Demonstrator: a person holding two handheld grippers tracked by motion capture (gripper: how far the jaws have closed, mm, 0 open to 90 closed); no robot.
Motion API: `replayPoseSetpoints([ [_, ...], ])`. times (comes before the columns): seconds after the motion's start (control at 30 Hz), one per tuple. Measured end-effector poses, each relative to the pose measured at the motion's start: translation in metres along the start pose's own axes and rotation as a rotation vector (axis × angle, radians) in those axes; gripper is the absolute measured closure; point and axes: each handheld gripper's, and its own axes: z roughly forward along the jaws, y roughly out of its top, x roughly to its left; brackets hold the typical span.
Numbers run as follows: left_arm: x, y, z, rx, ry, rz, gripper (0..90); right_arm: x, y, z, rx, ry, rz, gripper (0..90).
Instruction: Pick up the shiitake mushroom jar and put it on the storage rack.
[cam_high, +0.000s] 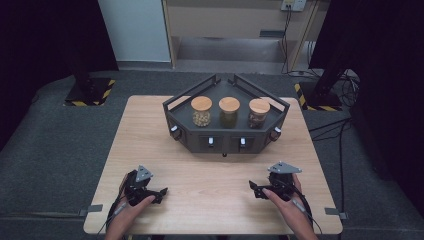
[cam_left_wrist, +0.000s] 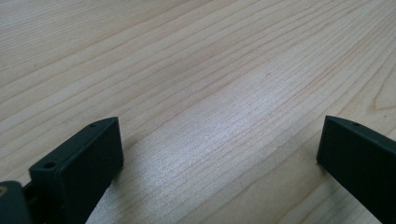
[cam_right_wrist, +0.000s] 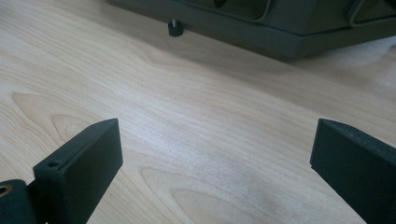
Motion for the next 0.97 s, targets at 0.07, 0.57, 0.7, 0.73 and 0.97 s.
replayPoseSetpoints([
  [0.07,0.000,0.000,0.000,0.000,0.000,0.000,0.0,0.000,-0.002,0.002,0.010,0.004,0.001,2.5],
  [0.57,0.000,0.000,0.000,0.000,0.000,0.000,0.0,0.018,-0.020,0.026,0.081,-0.011,-0.052,1.2],
  [0.7,0.000,0.000,0.000,0.000,0.002,-0.001,0.0,0.019,-0.020,0.026,0.080,-0.013,-0.059,1.3],
  [0.73,0.000,0.000,0.000,0.000,0.002,-0.001,0.0,0.019,-0.020,0.026,0.080,-0.013,-0.059,1.3],
  [0.97,-0.001,0.000,0.000,0.000,0.002,-0.002,0.0,0.020,-0.020,0.026,0.083,-0.017,-0.054,0.6],
])
